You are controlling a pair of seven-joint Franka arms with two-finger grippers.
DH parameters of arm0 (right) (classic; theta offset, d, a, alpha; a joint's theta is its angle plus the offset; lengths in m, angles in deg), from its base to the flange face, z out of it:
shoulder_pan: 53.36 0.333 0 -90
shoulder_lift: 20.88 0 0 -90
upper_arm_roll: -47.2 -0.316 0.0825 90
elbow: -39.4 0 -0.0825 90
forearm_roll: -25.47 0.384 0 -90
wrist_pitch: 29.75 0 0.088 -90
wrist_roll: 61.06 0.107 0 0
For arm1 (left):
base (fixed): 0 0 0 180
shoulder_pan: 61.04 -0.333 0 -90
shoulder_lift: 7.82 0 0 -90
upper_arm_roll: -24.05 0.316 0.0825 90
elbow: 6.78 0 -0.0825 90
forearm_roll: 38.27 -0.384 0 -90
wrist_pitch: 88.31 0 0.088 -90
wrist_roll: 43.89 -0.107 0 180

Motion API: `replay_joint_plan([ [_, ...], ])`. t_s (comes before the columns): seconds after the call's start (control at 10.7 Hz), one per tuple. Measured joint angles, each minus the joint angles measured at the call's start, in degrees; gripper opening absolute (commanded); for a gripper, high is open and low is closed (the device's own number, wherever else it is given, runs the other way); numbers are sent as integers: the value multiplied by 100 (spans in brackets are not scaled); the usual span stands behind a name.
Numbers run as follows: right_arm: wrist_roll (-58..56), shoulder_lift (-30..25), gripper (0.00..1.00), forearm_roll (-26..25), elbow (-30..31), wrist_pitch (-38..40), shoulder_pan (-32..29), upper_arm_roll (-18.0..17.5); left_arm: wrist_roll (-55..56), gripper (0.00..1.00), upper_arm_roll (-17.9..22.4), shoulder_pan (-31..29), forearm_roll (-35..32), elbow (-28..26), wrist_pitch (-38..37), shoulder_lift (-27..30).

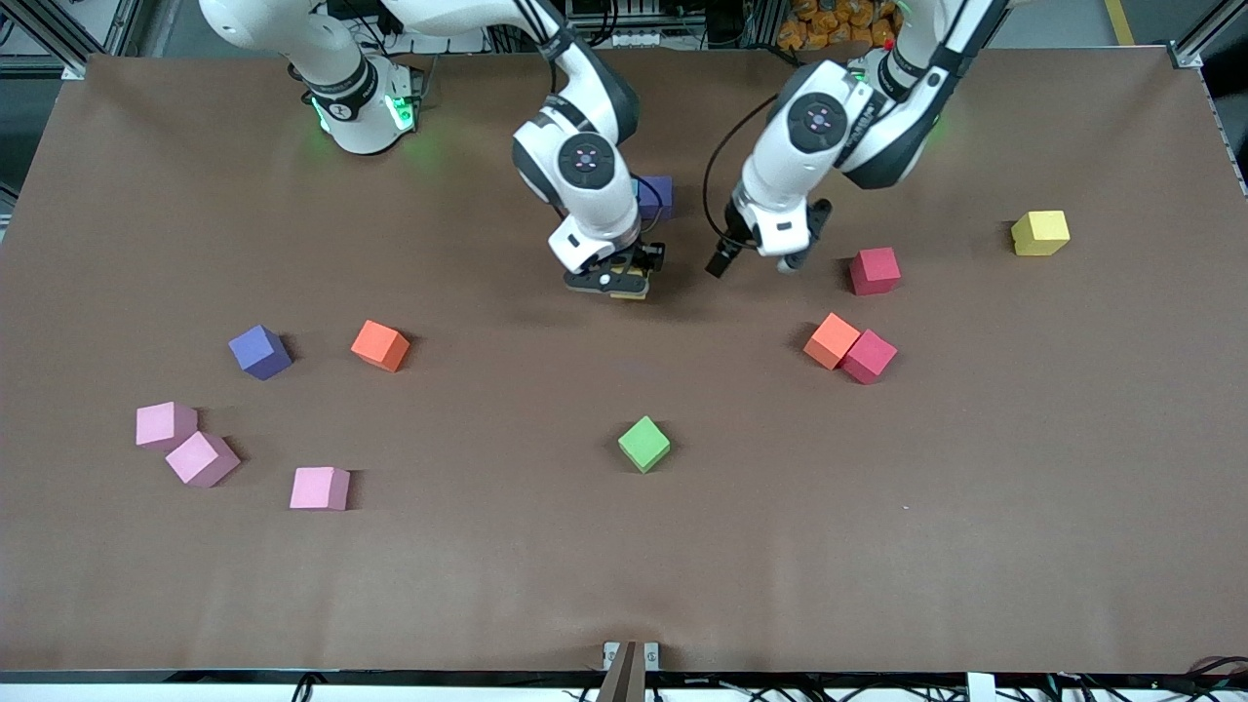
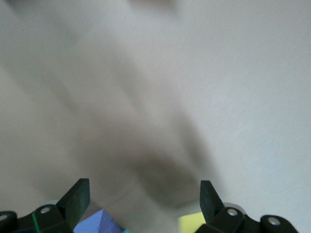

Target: Form number 2 with 11 blocks

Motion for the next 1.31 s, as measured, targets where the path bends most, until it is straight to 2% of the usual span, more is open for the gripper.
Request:
replay_joint_plan([
  [0.28,11,537,23,0,-741,615,126,-2,-752,100,790,-19,-4,480,-574,-100],
  [0.56,115,669,23,2,-817,648,279,-5,-868,100,1355,19,-17,1044,-918,-480],
  [0.75,145,697,23,2,-819,652,380,-8,-1079,100,1597,39,-81,1182,-922,-733],
  [1.31,167,739,22,74,-724,694,569,-14,-1198,100,1959,86,-484,1337,-937,-1234],
])
